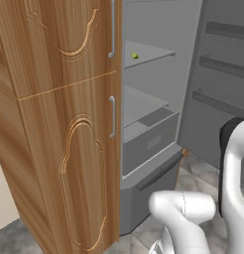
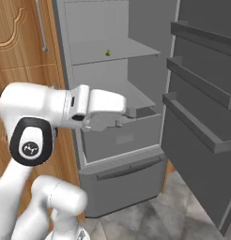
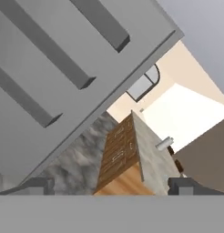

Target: There is a bowl on the dining counter. Grab a lemon wedge from the fridge and place it in the bowl. Then get the liquor bottle and glass cup from the cabinet and place them next to the bowl.

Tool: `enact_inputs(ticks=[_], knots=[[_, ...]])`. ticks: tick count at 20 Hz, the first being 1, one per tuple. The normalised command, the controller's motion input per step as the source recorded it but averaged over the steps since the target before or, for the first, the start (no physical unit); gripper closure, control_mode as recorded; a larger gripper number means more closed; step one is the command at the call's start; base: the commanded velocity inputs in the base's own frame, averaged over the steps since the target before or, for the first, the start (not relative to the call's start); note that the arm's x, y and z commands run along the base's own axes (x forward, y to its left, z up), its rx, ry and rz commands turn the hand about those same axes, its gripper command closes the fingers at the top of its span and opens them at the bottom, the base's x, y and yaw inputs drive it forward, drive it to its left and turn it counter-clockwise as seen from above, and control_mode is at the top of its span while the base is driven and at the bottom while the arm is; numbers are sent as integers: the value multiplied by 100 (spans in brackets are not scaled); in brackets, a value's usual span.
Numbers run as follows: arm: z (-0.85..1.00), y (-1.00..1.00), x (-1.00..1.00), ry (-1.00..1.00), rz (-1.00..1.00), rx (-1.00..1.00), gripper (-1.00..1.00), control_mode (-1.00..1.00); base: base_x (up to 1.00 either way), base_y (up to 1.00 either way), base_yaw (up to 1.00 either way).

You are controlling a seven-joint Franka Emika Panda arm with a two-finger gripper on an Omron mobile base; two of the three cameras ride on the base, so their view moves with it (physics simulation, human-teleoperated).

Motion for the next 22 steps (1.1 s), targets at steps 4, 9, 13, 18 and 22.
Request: enact_inputs(ticks=[4, 9, 13, 18, 22], knots=[[34, 100, -2, -1, 13, 21, -100, -100, 0, 0, 0], [11, 90, 0, 0, 17, 30, -100, -100, 0, 0, 0], [-1, 65, 0, -8, 20, 37, -100, -100, 0, 0, 0], [-12, 42, 10, -13, 20, 39, -100, -100, 0, 0, 0], [-2, 19, 16, -10, 19, 31, -100, -100, 0, 0, 0]])
